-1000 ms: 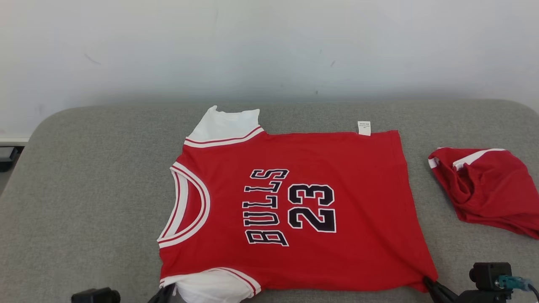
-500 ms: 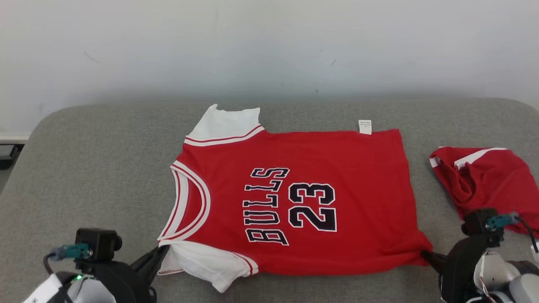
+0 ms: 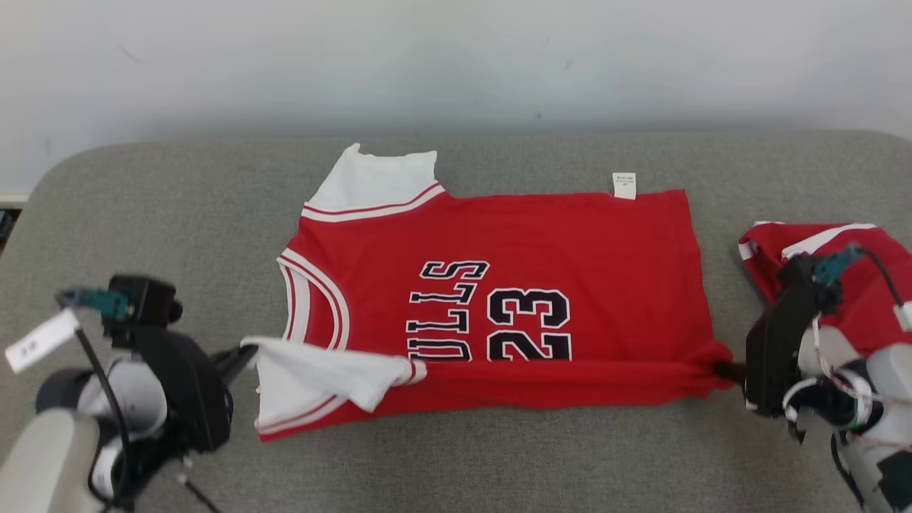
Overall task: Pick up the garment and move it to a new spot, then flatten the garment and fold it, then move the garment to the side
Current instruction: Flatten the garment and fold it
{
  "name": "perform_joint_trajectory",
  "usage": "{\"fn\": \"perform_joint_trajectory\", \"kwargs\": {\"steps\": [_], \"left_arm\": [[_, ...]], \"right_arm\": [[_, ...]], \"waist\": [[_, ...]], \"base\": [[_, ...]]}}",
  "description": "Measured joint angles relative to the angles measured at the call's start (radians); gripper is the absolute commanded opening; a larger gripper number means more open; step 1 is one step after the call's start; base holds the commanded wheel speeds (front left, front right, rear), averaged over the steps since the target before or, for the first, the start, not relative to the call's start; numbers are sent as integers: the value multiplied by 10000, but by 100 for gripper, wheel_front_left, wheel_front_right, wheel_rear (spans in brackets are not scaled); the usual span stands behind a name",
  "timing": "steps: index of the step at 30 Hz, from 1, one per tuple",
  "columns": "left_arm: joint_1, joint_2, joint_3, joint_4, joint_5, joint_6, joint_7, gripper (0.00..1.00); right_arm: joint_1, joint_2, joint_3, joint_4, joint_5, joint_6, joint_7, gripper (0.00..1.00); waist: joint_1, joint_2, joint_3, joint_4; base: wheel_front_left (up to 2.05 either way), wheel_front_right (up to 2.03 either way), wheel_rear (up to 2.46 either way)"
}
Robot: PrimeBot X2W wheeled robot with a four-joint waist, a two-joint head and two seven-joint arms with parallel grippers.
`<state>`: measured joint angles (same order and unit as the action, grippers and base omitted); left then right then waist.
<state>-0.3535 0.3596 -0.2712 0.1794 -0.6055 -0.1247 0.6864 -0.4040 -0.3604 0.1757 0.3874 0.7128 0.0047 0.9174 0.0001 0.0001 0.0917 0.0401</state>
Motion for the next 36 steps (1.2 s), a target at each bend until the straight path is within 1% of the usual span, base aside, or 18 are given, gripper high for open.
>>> {"fn": "perform_joint_trajectory", "kwargs": {"steps": [2,4,10,15,25,32,33,34,35,36], "left_arm": [[-545,-17,-69,314,-104,0,215,0],[-1015,15,-161,560,-224,0,418,0],[-2288,44,-591,1317,-454,0,947,0],[-3222,96,-1055,1985,-571,0,1141,0],[-4205,276,-2169,2886,-566,0,1016,0],[-4519,272,-2658,3310,-725,0,685,0],[-4599,244,-2725,3515,-897,-2,539,0],[-4599,244,-2725,3515,-897,-2,539,0],[-4633,230,-2788,3626,-903,-2,420,58],[-4687,180,-2800,3749,-905,-2,303,100]], "right_arm": [[-452,17,46,224,-2,-73,276,0],[-917,33,90,435,-2,-234,575,0],[-2114,196,205,1032,-23,-552,1114,0],[-2922,368,345,1592,-213,-662,1302,0],[-3699,518,570,2343,-430,-646,1246,0],[-3883,568,660,2807,-550,-470,1016,0],[-3902,598,663,2966,-562,-395,842,35],[-3902,598,663,2966,-562,-395,842,35],[-3938,608,658,3039,-562,-360,725,83],[-4027,629,633,3173,-562,-339,614,100]], "waist": [[0,0,137,-14],[0,0,280,-25],[1,-1,730,-50],[1,0,1181,-78],[0,0,1757,-116],[-1,0,1827,-98],[-1,0,1819,-88],[-1,0,1819,-88],[-1,0,1801,-80],[-1,-1,1778,-71]], "base": [[0,0,0],[0,0,0],[0,0,0],[0,0,0],[0,0,0],[0,0,0],[0,0,0],[0,0,0],[0,0,0],[0,0,0]]}}
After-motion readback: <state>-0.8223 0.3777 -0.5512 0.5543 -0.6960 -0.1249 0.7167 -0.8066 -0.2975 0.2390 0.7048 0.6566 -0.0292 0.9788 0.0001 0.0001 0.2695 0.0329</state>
